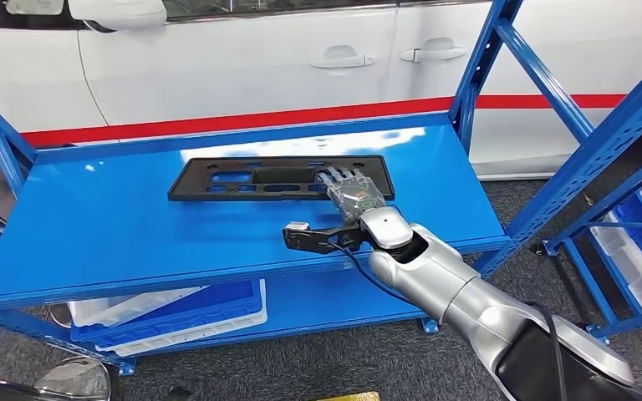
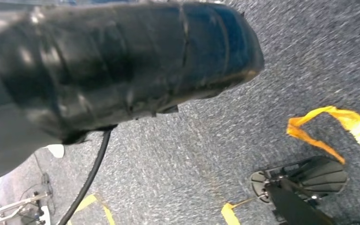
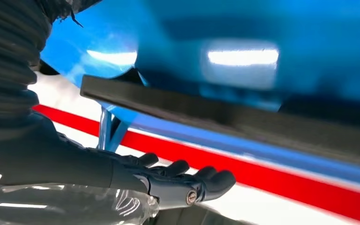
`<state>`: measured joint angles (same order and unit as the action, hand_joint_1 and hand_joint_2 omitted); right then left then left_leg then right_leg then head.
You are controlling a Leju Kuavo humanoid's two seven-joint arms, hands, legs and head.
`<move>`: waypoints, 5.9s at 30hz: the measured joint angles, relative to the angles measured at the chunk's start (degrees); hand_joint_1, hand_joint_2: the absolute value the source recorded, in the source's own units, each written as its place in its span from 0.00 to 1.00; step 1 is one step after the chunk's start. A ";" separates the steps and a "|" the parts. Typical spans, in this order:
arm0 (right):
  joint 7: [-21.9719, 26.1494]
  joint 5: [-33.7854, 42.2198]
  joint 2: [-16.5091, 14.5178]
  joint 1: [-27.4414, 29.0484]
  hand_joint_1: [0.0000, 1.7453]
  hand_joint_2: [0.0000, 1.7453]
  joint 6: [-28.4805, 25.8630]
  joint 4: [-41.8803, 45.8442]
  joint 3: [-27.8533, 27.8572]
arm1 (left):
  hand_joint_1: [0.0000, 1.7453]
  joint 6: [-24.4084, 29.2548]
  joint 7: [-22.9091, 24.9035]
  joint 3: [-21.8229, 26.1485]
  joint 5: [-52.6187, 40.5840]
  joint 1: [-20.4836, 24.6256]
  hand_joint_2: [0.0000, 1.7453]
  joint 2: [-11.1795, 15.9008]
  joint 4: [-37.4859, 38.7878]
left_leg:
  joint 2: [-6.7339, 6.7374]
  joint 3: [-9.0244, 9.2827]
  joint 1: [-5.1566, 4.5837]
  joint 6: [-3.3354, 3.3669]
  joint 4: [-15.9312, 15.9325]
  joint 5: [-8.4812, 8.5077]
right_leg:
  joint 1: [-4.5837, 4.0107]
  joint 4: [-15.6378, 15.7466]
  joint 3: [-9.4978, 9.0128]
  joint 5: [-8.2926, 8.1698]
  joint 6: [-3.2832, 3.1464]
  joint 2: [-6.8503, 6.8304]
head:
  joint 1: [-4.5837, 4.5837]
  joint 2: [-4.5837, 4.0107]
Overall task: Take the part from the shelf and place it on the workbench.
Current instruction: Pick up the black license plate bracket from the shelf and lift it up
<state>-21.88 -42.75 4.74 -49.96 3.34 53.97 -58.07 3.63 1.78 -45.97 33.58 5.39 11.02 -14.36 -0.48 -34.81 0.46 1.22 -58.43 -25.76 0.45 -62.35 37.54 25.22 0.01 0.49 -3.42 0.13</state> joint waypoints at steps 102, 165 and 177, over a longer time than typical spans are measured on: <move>-4.22 -6.45 -0.33 2.13 1.00 1.00 -9.82 5.02 4.17 | 0.00 12.80 -4.20 -2.81 -1.53 0.23 1.00 -1.60 0.00 | 0.18 -7.62 0.37 -2.29 -15.35 -6.84 | 0.36 2.47 -2.39 0.67 -1.90 0.09 | -0.32 0.00; 0.20 -20.67 -5.34 3.03 1.00 1.00 -19.08 24.66 4.02 | 0.00 9.70 8.37 -4.90 2.86 0.51 1.00 -3.45 0.52 | 0.29 -5.55 0.50 -2.88 -14.11 -6.23 | 0.03 2.66 -2.14 0.32 -2.38 -0.66 | -0.14 0.00; 0.32 -20.79 -5.88 3.18 1.00 1.00 -19.04 24.24 3.88 | 0.00 9.61 8.55 -4.92 2.95 0.75 1.00 -3.26 0.55 | 0.51 1.49 0.24 0.85 1.08 -0.14 | -0.01 -7.92 2.98 7.14 0.54 -0.48 | 0.22 0.00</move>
<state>-21.56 -63.54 -1.14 -46.77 -15.69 78.21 -54.19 13.24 10.33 -50.88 36.53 6.14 7.76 -13.81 0.03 -33.33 0.70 2.07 -57.35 -25.90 0.43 -70.27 40.52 32.35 0.55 0.01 -3.20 0.13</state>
